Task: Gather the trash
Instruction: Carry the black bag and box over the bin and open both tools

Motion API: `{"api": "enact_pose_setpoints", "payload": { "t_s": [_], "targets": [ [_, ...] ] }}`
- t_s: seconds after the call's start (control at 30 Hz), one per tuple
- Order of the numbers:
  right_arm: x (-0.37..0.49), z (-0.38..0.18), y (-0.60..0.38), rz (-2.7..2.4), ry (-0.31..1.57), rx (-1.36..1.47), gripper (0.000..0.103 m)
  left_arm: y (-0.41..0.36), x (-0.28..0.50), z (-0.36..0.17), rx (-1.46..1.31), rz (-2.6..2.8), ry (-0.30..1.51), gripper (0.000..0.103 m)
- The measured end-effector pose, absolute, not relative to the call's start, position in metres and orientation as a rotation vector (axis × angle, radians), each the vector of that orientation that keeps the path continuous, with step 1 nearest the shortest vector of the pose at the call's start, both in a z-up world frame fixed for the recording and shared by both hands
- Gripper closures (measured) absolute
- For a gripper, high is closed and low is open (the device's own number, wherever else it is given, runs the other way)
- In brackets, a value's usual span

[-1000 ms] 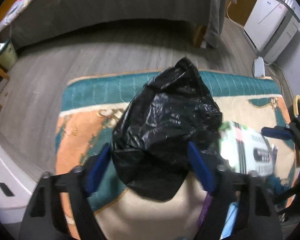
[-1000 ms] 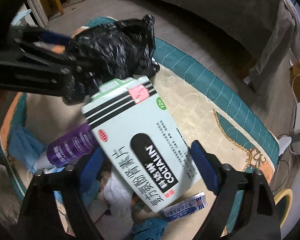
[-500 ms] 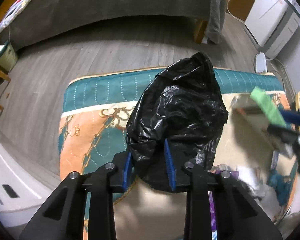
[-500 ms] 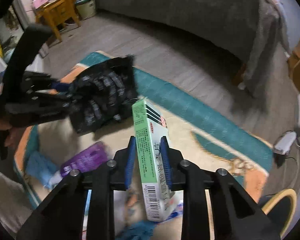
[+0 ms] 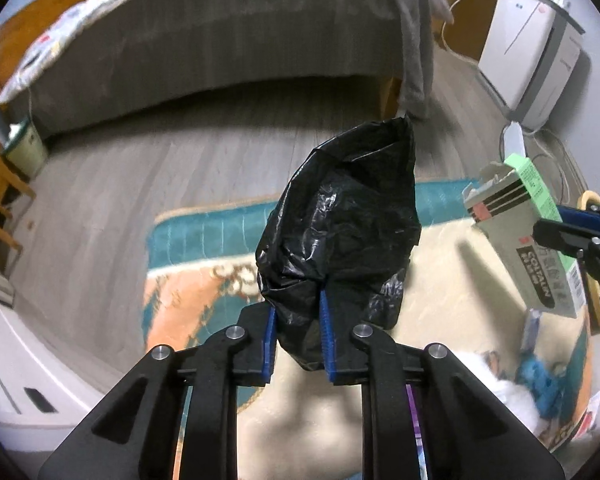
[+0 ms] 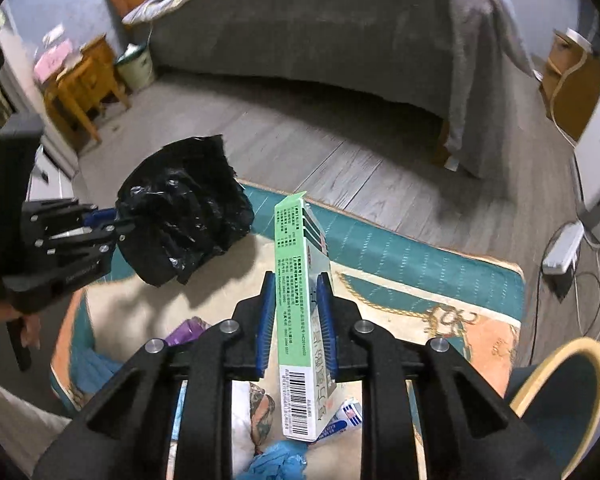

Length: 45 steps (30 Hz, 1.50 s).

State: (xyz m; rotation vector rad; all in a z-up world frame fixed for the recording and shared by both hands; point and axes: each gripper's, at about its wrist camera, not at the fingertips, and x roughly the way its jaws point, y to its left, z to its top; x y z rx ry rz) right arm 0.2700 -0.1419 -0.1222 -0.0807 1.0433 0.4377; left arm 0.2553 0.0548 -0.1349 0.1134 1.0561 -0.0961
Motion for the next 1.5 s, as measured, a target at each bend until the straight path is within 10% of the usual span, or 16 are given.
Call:
{"api": "enact_pose_setpoints", "payload": {
  "t_s": [1.5],
  "targets": [
    [0.178, -0.041, -0.349, -0.032, 0.901, 0.074, 0.083, -0.160, 0.171, -0.075, 0.104, -0.374, 0.883, 0.084]
  ]
}}
